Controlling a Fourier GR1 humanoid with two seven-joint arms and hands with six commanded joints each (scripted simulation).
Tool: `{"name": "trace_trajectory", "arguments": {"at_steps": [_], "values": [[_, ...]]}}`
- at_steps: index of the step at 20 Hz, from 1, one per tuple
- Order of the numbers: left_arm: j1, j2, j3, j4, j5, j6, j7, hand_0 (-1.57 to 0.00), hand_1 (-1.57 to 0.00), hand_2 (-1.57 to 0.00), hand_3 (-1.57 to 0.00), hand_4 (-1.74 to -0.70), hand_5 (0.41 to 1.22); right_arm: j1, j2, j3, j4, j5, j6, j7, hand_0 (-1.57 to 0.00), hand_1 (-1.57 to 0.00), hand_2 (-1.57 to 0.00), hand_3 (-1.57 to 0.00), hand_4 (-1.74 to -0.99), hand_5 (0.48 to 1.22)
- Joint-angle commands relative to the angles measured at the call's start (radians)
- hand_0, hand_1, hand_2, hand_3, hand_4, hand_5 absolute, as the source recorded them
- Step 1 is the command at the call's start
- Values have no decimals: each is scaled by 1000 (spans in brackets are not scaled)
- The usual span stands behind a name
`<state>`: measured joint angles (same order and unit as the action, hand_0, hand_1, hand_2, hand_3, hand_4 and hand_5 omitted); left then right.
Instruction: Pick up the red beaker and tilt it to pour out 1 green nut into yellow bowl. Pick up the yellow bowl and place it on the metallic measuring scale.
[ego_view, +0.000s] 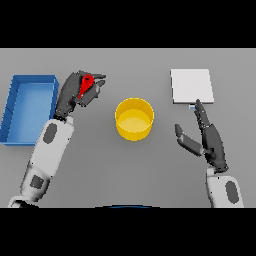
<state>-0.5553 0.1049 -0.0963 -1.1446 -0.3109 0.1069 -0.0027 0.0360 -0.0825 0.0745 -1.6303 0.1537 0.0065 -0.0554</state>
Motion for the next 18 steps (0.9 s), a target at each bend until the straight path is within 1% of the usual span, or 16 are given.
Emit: {"name": "trace_trajectory", "arguments": {"at_steps": [1, 2, 4, 5, 6, 7, 8, 9, 10, 11, 13, 15, 16, 17, 18], "values": [[-15, 15, -16, 3, -14, -8, 8, -1566, -1566, -1566, -1562, -1641, 1131, 0, 0, -2, -1, -5, 2, -1, 1, 1, 1, 1, -1274, 683], [-24, 32, -44, -3, -40, -13, 18, -1567, -1567, -1567, -1564, -1661, 1126, 7, 10, 8, -2, 0, 2, -10, 1, 1, 1, 1, -1273, 686], [-62, 71, -112, 8, -113, -28, 54, -1569, -1569, -1569, -1566, -1690, 1124, -2, 19, 8, -6, -5, -1, 2, 1, 1, 1, 1, -1274, 688], [-72, 96, -153, 4, -155, -37, 53, -1569, -1569, -1569, -1567, -1700, 1127, 2, 18, 6, -10, -10, 1, 7, 1, 1, 1, 1, -1272, 689], [-102, 116, -187, 17, -192, -54, 73, -1569, -1569, -1569, -1568, -1708, 1133, 2, 17, 7, -15, -5, -3, 14, 1, 1, 1, 1, -1276, 689], [-131, 136, -223, 33, -234, -68, 90, -1570, -1570, -1570, -1569, -1715, 1136, 10, 7, -1, -13, -7, -1, 6, 1, 1, 1, 1, -1280, 690], [-149, 156, -256, 34, -264, -91, 101, -1570, -1570, -1570, -1569, -1720, 1145, 10, 10, 8, -16, 3, -4, 2, 1, 1, 1, 1, -1284, 692], [-179, 162, -292, 50, -294, -119, 124, -1570, -1570, -1570, -1570, -1724, 1160, 6, 9, 8, -19, 3, -2, 1, 1, 1, 1, 1, -1287, 694], [-195, 176, -328, 51, -316, -149, 126, -1570, -1570, -1570, -1570, -1728, 1172, -2, 10, 12, -25, 12, -8, 16, 1, 1, 1, 1, -1290, 695], [-217, 186, -364, 55, -343, -181, 135, -1570, -1570, -1570, -1570, -1730, 1182, 10, 6, 11, -26, 12, -6, 9, 1, 1, 1, 1, -1289, 695], [-261, 196, -419, 98, -379, -234, 132, -1571, -1571, -1571, -1570, -1734, 1196, 2, 11, 11, -15, 13, -9, 21, 1, 1, 1, 1, -1290, 694], [-309, 222, -469, 120, -410, -298, 126, -1571, -1571, -1571, -1571, -1640, 1205, 3, 13, 5, -6, -1, -2, 24, 1, 1, 1, 1, -1290, 685], [-338, 223, -492, 132, -424, -328, 131, -1571, -1571, -1571, -1571, -1606, 1208, 1, 18, -1, -7, -15, 0, 28, 1, 1, 1, 1, -1284, 678], [-366, 221, -522, 151, -444, -352, 127, -1571, -1571, -1571, -1478, -1630, 1211, 11, 21, 0, -15, -16, -2, 24, 1, 1, 1, 1, -1278, 672], [-384, 225, -552, 153, -462, -377, 134, -1571, -1571, -1571, -1403, -1648, 1213, 2, 27, -9, -10, -35, 1, 39, 1, 1, 1, 1, -1279, 661]]}}
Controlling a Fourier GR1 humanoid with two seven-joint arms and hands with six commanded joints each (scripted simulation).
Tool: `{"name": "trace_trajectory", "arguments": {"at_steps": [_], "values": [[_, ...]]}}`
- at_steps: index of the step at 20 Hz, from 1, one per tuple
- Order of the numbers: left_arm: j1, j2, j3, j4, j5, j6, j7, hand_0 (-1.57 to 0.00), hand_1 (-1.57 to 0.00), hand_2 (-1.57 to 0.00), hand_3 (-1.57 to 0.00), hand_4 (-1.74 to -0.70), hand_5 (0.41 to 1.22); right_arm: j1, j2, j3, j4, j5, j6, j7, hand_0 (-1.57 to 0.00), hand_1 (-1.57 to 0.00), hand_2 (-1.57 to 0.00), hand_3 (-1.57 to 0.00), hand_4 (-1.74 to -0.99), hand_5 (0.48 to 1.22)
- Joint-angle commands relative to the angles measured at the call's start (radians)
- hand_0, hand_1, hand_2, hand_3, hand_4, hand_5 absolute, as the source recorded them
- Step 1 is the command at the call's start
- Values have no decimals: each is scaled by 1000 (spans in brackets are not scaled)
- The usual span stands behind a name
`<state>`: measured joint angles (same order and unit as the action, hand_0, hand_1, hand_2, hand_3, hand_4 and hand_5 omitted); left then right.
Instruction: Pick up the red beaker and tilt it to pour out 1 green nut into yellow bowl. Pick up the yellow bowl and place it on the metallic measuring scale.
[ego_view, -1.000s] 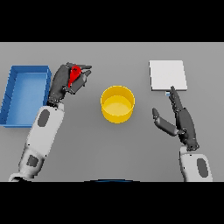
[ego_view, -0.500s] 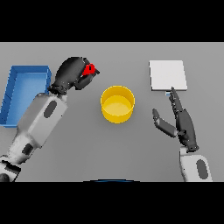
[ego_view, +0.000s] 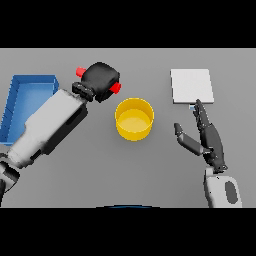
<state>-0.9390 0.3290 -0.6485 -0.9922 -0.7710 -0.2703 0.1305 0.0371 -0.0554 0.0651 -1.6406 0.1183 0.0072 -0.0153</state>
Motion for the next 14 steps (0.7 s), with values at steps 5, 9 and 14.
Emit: {"name": "trace_trajectory", "arguments": {"at_steps": [5, 9, 14], "values": [[-104, -8, -137, 71, -84, -99, 14, -1571, -1571, -1571, -1267, -1699, 1218, 2, 9, -11, 5, -27, 8, -6, 1, 1, 1, 1, -1303, 619], [-175, -22, -227, 102, -124, -130, -29, -1571, -1571, -1571, -1336, -1719, 1220, 5, 15, -3, 11, -22, 10, -22, 1, 1, 1, 1, -1297, 607], [-238, -36, -345, 124, -187, -136, -53, -1571, -1571, -1571, -1494, -1733, 1221, 2, 5, -2, 5, -3, 0, -10, 1, 1, 1, 1, -1299, 601]]}}
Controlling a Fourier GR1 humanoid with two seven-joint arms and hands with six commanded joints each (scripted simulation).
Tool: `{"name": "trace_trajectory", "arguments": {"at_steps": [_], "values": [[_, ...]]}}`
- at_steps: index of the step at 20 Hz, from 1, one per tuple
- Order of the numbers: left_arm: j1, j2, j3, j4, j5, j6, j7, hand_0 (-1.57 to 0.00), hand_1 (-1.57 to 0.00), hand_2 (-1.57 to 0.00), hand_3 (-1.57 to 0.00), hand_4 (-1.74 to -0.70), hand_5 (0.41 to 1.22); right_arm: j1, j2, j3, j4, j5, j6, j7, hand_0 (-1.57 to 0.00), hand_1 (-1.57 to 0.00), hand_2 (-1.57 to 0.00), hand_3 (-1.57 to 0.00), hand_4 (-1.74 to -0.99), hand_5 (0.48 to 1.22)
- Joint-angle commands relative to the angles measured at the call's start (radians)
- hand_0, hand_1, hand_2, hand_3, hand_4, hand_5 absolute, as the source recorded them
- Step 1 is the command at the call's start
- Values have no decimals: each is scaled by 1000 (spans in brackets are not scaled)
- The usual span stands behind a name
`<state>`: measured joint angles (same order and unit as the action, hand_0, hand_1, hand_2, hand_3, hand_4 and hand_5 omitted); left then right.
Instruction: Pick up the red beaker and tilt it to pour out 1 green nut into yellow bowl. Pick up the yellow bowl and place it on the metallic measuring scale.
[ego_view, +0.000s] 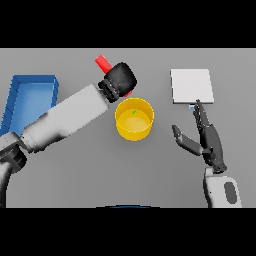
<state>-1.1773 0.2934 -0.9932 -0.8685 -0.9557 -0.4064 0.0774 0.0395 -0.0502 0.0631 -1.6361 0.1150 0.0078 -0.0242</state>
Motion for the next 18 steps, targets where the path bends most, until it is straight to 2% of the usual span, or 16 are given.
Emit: {"name": "trace_trajectory", "arguments": {"at_steps": [1, 3, 11, 16, 18], "values": [[-7, -6, -22, 7, -16, 9, 6, -1571, -1571, -1571, -1509, -1735, 1221, 8, 4, 3, 1, 1, 1, -12, 1, 1, 1, 1, -1297, 602], [-22, -2, -70, 16, -42, 19, 2, -1571, -1571, -1571, -1531, -1737, 1221, 0, 3, -3, 6, -2, -2, -7, 1, 1, 1, 1, -1290, 604], [-128, -51, -225, 66, -88, -44, -44, -1571, -1571, -1571, -1564, -1740, 1221, -9, 3, 0, 17, 18, -14, 8, 1, 1, 1, 1, -1283, 601], [-182, -70, -290, 115, -100, -59, -59, -1571, -1571, -1571, -1569, -1741, 1221, 2, -4, 0, 11, 26, -18, -26, 1, 1, 1, 1, -1264, 588], [-193, -72, -310, 121, -101, -54, -58, -1571, -1571, -1571, -1570, -1741, 1221, -4, -9, -2, 9, 30, -22, -1, 1, 1, 1, 1, -1245, 585]]}}
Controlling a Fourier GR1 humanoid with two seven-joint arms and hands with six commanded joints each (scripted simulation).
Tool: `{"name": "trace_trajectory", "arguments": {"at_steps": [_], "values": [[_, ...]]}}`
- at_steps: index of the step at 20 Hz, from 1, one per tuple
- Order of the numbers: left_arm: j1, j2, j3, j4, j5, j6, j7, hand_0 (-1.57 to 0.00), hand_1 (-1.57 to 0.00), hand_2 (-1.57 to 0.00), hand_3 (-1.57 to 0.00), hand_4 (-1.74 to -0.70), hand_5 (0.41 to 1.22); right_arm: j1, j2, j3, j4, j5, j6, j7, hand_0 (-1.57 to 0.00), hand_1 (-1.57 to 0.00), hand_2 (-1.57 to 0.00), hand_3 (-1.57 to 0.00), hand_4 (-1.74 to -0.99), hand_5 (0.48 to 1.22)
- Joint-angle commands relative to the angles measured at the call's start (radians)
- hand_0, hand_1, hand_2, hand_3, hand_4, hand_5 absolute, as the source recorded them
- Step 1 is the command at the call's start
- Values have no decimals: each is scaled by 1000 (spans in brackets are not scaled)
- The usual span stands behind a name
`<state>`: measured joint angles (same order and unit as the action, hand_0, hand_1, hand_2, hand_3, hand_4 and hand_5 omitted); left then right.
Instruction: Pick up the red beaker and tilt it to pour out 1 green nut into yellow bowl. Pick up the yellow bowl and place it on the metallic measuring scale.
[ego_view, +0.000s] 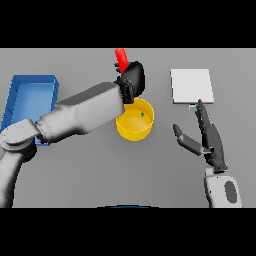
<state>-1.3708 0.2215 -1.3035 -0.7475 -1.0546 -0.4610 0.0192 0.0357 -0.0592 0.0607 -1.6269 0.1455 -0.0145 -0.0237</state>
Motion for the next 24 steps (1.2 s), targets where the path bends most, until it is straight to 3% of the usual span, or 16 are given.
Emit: {"name": "trace_trajectory", "arguments": {"at_steps": [1, 6, 8, 10, 11, 15, 20, 24], "values": [[-10, -5, -8, 5, -3, 8, 1, -1571, -1571, -1571, -1570, -1741, 1221, 5, -1, -1, -3, 0, -1, 0, 1, 1, 1, 1, -1238, 584], [-94, 48, 17, 19, 34, 50, 17, -1571, -1571, -1571, -1571, -1738, 1171, -10, 7, 1, 2, -14, 10, -12, 1, 1, 1, 1, -1219, 595], [-144, 74, 50, 37, 54, 104, 6, -1571, -1269, -1251, -1571, -1644, 1189, -7, 6, 3, 0, -17, 16, -32, 1, 1, 1, 1, -1222, 609], [-217, 99, 83, 83, 72, 135, 14, -1571, -1378, -1366, -1212, -1679, 1201, -13, 11, -1, 14, -28, 20, -31, 1, 1, 1, 1, -1231, 620], [-248, 114, 98, 110, 83, 166, -14, -1571, -1416, -1407, -1284, -1631, 1205, -23, 6, -5, 10, -30, 20, -23, 1, 1, 1, 1, -1241, 626], [-356, 163, 214, 258, 185, 162, 26, -1571, -1508, -1504, -1453, -1537, 1214, -27, 2, 2, 10, -32, 32, -20, 1, 1, 1, 1, -1274, 642], [-320, 308, 497, 480, 508, 210, 104, -1571, -1550, -1549, -1440, -1674, 1219, -38, -17, 8, 16, -26, 45, -39, 1, 1, 1, 1, -1313, 652], [-244, 376, 596, 524, 675, 321, 147, -1571, -1563, -1562, -1403, -1714, 1220, -35, -9, 28, 19, 5, 34, -71, 1, 1, 1, 1, -1301, 652]]}}
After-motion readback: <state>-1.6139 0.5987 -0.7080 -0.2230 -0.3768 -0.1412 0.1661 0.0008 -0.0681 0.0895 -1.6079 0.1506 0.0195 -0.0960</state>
